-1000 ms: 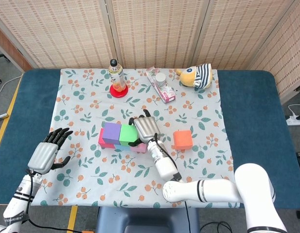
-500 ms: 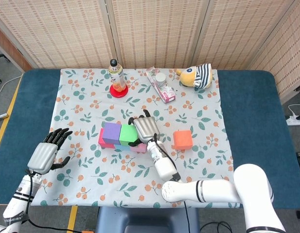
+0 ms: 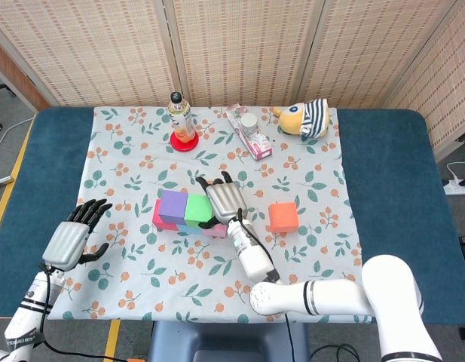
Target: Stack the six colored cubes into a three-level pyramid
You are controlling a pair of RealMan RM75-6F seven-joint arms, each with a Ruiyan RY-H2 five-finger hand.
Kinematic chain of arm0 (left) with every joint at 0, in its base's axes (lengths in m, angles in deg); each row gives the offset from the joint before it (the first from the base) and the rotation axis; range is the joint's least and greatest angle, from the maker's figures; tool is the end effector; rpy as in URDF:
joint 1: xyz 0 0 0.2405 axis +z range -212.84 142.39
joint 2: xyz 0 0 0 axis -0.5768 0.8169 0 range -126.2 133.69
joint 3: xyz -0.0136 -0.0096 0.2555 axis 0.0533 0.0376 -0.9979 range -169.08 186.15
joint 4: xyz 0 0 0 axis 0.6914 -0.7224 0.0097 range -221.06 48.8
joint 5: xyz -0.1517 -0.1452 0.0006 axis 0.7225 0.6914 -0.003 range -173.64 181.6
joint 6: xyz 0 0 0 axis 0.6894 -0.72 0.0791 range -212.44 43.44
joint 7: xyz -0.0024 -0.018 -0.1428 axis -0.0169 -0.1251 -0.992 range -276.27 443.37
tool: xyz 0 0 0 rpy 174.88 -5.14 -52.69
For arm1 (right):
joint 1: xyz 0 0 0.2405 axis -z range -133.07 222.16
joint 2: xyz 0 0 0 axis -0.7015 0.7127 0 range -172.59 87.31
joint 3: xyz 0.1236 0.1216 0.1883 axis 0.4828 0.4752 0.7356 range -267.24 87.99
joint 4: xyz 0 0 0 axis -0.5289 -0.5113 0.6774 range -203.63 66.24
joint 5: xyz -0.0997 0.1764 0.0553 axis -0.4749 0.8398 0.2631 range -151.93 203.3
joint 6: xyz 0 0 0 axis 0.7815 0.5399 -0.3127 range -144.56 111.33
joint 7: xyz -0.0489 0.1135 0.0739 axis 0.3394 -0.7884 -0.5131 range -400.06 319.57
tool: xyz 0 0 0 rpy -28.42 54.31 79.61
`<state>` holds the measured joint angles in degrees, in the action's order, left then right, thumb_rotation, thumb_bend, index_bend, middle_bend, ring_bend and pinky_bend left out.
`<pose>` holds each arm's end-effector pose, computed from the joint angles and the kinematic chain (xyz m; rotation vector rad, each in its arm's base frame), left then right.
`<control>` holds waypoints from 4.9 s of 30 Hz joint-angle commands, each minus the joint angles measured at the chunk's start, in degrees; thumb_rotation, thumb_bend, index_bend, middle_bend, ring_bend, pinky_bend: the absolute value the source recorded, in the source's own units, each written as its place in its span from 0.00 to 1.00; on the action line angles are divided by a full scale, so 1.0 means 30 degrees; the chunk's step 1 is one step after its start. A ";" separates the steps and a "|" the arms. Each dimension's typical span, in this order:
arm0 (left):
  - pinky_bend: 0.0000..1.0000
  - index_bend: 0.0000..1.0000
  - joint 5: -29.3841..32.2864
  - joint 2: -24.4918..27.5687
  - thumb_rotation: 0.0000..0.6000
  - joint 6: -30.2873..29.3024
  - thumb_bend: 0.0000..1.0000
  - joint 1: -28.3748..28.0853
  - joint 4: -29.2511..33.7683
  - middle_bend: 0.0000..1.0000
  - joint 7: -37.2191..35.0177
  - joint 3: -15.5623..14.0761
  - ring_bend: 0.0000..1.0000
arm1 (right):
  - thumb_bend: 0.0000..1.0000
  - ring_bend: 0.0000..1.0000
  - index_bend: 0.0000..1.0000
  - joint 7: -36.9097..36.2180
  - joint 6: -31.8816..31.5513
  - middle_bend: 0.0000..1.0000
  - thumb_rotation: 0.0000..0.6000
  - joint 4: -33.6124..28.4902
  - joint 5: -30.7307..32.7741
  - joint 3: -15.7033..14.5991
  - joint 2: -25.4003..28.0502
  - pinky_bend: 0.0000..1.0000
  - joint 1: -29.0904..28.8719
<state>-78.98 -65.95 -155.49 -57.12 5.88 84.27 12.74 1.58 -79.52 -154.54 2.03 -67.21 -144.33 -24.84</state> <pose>-0.2516 0.2666 0.1007 -1.6421 -0.9558 -1.0099 0.0202 -0.3697 -0.0611 1.7988 -1.0981 0.9344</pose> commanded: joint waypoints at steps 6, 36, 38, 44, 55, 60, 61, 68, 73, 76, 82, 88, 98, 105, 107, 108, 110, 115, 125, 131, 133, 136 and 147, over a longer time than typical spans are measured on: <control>0.11 0.09 0.0002 0.0000 1.00 0.0007 0.34 0.0007 -0.0047 0.04 -0.0104 0.0004 0.01 | 0.01 0.20 0.30 0.0078 -0.0129 0.38 0.85 0.0230 -0.0061 0.0040 -0.0204 0.03 -0.0028; 0.11 0.08 -0.0063 -0.0026 1.00 -0.0037 0.34 0.0044 -0.0250 0.04 -0.0302 -0.0003 0.00 | 0.01 0.17 0.08 0.0081 -0.0061 0.36 0.85 0.0270 -0.0259 0.0313 -0.0396 0.03 0.0141; 0.11 0.08 -0.0066 -0.0021 1.00 -0.0033 0.34 0.0038 -0.0234 0.04 -0.0258 -0.0002 0.00 | 0.02 0.16 0.04 0.0115 -0.0053 0.34 0.85 0.0214 -0.0254 0.0276 -0.0366 0.03 0.0163; 0.11 0.08 -0.0017 -0.0015 1.00 -0.0014 0.34 0.0030 -0.0172 0.03 -0.0168 0.0018 0.00 | 0.02 0.14 0.00 0.0083 -0.0022 0.32 0.85 0.0171 -0.0271 0.0233 -0.0386 0.03 0.0214; 0.11 0.08 0.0167 0.0097 1.00 0.0215 0.34 -0.0057 -0.0186 0.03 0.0006 0.0063 0.00 | 0.02 0.05 0.00 0.0005 -0.0338 0.18 0.85 -0.1661 -0.0509 0.0287 0.0863 0.00 0.0748; 0.11 0.08 0.0332 0.0138 1.00 0.0092 0.34 -0.0007 -0.0184 0.03 0.0107 0.0172 0.00 | 0.02 0.03 0.00 -0.0625 -0.0934 0.17 0.85 -0.4449 -0.1632 -0.0004 0.3311 0.00 0.2104; 0.11 0.08 0.0320 0.0124 1.00 -0.0016 0.34 0.0027 -0.0194 0.04 0.0106 0.0199 0.00 | 0.02 0.03 0.00 -0.0835 -0.0937 0.17 0.86 -0.4954 -0.1847 -0.0156 0.3867 0.00 0.2465; 0.11 0.14 0.0222 0.0037 1.00 -0.0842 0.34 0.0313 -0.0342 0.06 0.0090 0.0392 0.01 | 0.02 0.07 0.12 -0.2990 0.0981 0.20 0.85 -0.6651 -0.3740 -0.2334 0.7967 0.05 0.5190; 0.12 0.18 0.0483 -0.0228 1.00 -0.1593 0.34 0.0746 -0.0506 0.10 -0.0126 0.0565 0.05 | 0.02 0.07 0.16 -0.5285 0.3995 0.20 0.85 -0.5811 -0.5954 -0.3896 0.9982 0.06 0.6487; 0.12 0.19 0.0621 -0.0251 1.00 -0.1710 0.34 0.0879 -0.0357 0.11 -0.0010 0.0581 0.05 | 0.02 0.07 0.15 -0.6646 0.5187 0.20 0.85 -0.4929 -0.7323 -0.4351 1.0372 0.06 0.6960; 0.13 0.20 0.0694 -0.0229 1.00 -0.1530 0.34 0.0874 0.0145 0.11 0.0631 0.0503 0.05 | 0.02 0.07 0.11 -0.8163 0.6288 0.20 0.85 -0.2591 -0.9910 -0.5117 0.9875 0.06 0.7401; 0.13 0.20 0.0901 -0.0181 1.00 -0.1307 0.34 0.0826 0.0470 0.11 0.0913 0.0554 0.05 | 0.02 0.07 0.09 -0.8831 0.6486 0.20 0.85 -0.0578 -1.1915 -0.5764 0.8984 0.06 0.7640; 0.13 0.20 0.1086 -0.0071 1.00 -0.1229 0.34 0.0808 0.0785 0.11 0.0883 0.0722 0.05 | 0.02 0.07 0.16 -0.9986 0.6350 0.20 0.85 0.2570 -1.5489 -0.6528 0.7438 0.06 0.7742; 0.13 0.20 0.1115 -0.0043 1.00 -0.1124 0.34 0.0761 0.0824 0.10 0.0660 0.0799 0.05 | 0.02 0.07 0.16 -1.1528 0.5904 0.20 0.85 0.4146 -1.7366 -0.6663 0.6712 0.05 0.7827; 0.13 0.20 0.1078 -0.0006 1.00 -0.1080 0.34 0.0721 0.0801 0.10 0.0676 0.0812 0.05 | 0.02 0.07 0.18 -1.1788 0.5820 0.20 0.85 0.4511 -1.7686 -0.6720 0.6531 0.05 0.7858; 0.13 0.20 0.1056 0.0025 1.00 -0.1068 0.34 0.0696 0.0785 0.10 0.0717 0.0828 0.05 | 0.02 0.07 0.21 -1.1900 0.5748 0.20 0.87 0.4758 -1.7831 -0.6726 0.6398 0.05 0.7881; 0.13 0.20 0.1021 0.0085 1.00 -0.1062 0.34 0.0669 0.0797 0.10 0.0734 0.0851 0.05 | 0.02 0.07 0.33 -1.1946 0.5475 0.20 0.95 0.5159 -1.8061 -0.6697 0.6158 0.05 0.7938; 0.13 0.20 0.0923 0.0114 1.00 -0.1175 0.34 0.0684 0.0848 0.10 0.0623 0.0889 0.05 | 0.02 0.11 0.54 -1.1967 0.4767 0.22 1.00 0.5051 -1.7965 -0.6072 0.6111 0.06 0.8035; 0.13 0.20 0.0548 -0.0124 1.00 -0.0852 0.34 0.0483 0.0819 0.10 0.1658 0.0536 0.05 | 0.02 0.21 0.56 -1.0693 0.5264 0.31 1.00 -0.1182 -1.5125 -0.3411 0.9728 0.12 0.7164; 0.13 0.20 0.0434 -0.0255 1.00 -0.0508 0.34 0.0252 0.0750 0.10 0.2340 0.0401 0.05 | 0.02 0.26 0.53 -0.9098 0.6514 0.35 1.00 -0.3986 -1.1446 -0.2052 1.1109 0.14 0.5653; 0.13 0.20 0.0478 -0.0289 1.00 -0.0416 0.34 0.0189 0.0738 0.10 0.2488 0.0404 0.05 | 0.02 0.28 0.52 -0.8513 0.6788 0.36 1.00 -0.4434 -0.9897 -0.1686 1.1183 0.15 0.4877; 0.13 0.19 0.0580 -0.0310 1.00 -0.0324 0.34 0.0132 0.0722 0.10 0.2585 0.0431 0.05 | 0.02 0.31 0.51 -0.7612 0.6961 0.39 1.00 -0.4835 -0.7663 -0.1382 1.1048 0.16 0.3630; 0.13 0.18 0.1040 -0.0337 1.00 -0.0062 0.34 0.0077 0.0761 0.10 0.2901 0.0437 0.04 | 0.02 0.35 0.46 -0.4219 0.5870 0.43 1.00 -0.4650 -0.0941 -0.1658 0.9497 0.16 -0.0980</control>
<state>-75.87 -66.95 -155.69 -56.88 8.17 92.97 14.05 -13.49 -60.71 -168.59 -3.75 -72.04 -114.37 -25.05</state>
